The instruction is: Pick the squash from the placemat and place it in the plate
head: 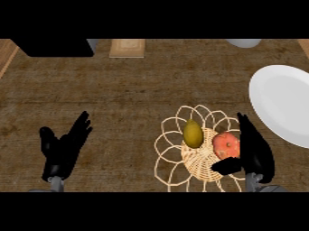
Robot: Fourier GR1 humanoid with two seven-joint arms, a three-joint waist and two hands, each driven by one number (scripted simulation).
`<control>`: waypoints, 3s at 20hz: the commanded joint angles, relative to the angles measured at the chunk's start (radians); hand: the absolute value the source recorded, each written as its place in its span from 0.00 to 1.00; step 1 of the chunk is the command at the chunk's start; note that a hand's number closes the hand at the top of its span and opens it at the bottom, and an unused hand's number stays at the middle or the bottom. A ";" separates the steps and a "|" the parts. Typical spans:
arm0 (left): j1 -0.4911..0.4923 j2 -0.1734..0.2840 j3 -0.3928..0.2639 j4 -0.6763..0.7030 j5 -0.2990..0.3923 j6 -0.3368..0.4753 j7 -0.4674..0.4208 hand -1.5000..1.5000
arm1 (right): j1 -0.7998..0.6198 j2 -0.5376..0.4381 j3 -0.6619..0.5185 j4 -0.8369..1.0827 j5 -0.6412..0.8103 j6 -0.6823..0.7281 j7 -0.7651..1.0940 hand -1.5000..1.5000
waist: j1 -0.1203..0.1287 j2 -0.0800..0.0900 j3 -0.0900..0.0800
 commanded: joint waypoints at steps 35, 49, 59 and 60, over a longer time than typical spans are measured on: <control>-0.064 -0.046 -0.037 0.007 -0.070 -0.063 -0.003 0.50 | -0.757 -0.085 -0.584 0.493 0.849 -0.406 0.602 1.00 | 0.136 0.053 -0.001; -0.088 -0.056 -0.003 0.035 -0.063 -0.031 0.022 0.50 | -0.697 -0.011 -0.842 0.501 1.236 -0.672 0.659 1.00 | 0.071 0.038 0.003; -0.027 -0.064 -0.003 0.037 -0.070 -0.024 -0.018 0.50 | -0.606 0.010 -1.061 0.529 1.271 -0.891 0.579 1.00 | 0.035 0.017 0.003; -0.039 -0.078 -0.008 0.042 -0.077 -0.009 -0.013 0.50 | -0.615 -0.013 -1.095 0.569 1.268 -0.923 0.572 1.00 | 0.045 0.024 0.004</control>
